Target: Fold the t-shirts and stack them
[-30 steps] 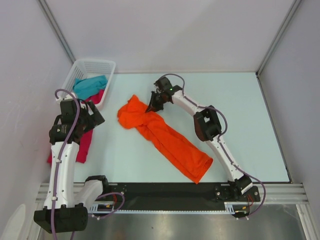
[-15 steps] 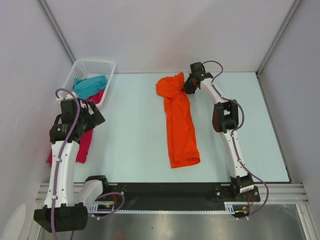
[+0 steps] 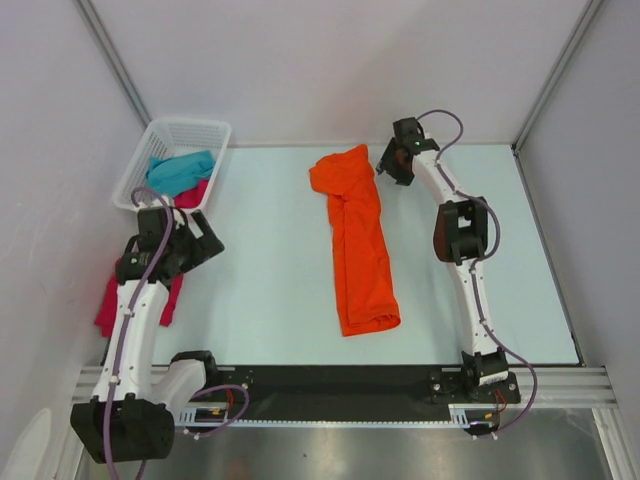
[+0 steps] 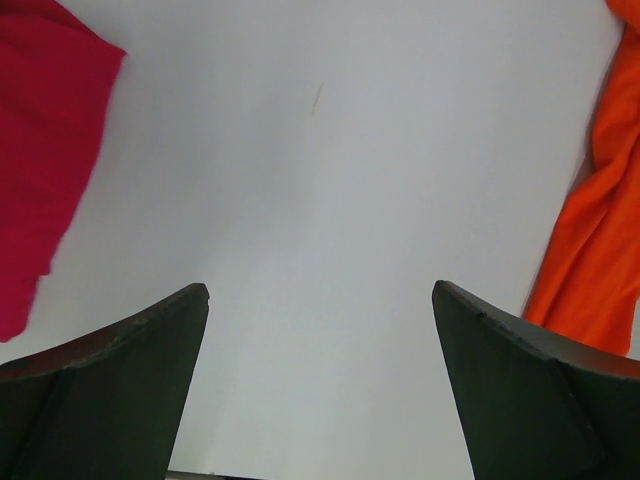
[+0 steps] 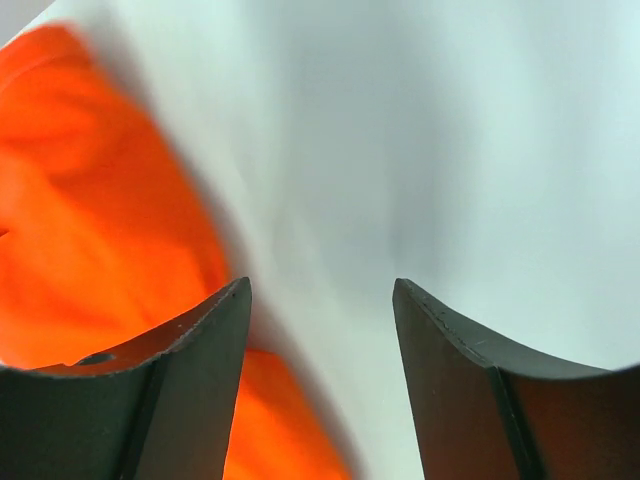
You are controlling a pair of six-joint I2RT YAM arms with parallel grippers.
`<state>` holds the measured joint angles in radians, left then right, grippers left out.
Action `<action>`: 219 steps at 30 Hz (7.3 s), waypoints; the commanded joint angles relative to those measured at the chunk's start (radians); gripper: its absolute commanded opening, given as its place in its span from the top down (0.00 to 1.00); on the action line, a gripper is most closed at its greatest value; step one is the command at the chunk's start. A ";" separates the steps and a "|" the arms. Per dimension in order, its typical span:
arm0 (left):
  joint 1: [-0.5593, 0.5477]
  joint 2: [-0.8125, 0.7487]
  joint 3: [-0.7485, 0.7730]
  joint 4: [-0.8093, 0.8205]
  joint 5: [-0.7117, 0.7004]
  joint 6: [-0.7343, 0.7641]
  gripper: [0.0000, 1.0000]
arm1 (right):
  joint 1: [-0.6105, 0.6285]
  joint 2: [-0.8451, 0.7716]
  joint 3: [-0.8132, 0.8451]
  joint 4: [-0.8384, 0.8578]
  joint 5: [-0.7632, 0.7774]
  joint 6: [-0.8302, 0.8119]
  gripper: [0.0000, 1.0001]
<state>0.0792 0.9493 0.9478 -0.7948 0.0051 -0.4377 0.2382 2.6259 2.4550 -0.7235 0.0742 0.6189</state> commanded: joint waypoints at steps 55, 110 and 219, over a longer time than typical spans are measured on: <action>-1.153 0.612 -0.198 0.695 -0.079 -0.386 0.00 | 0.432 -1.351 -1.668 0.061 0.032 0.188 0.35; -1.151 0.389 -0.113 0.375 -0.217 -0.478 1.00 | 0.619 -1.463 -1.714 0.007 0.068 0.338 1.00; -0.564 0.694 0.228 0.399 0.035 -0.203 0.16 | 0.493 -0.770 -0.912 0.059 0.325 0.005 0.63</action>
<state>-0.4866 1.7329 1.2739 -0.4789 0.0296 -0.6102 0.6674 1.8679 1.6012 -0.6788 0.3798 0.5701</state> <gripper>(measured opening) 0.837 0.374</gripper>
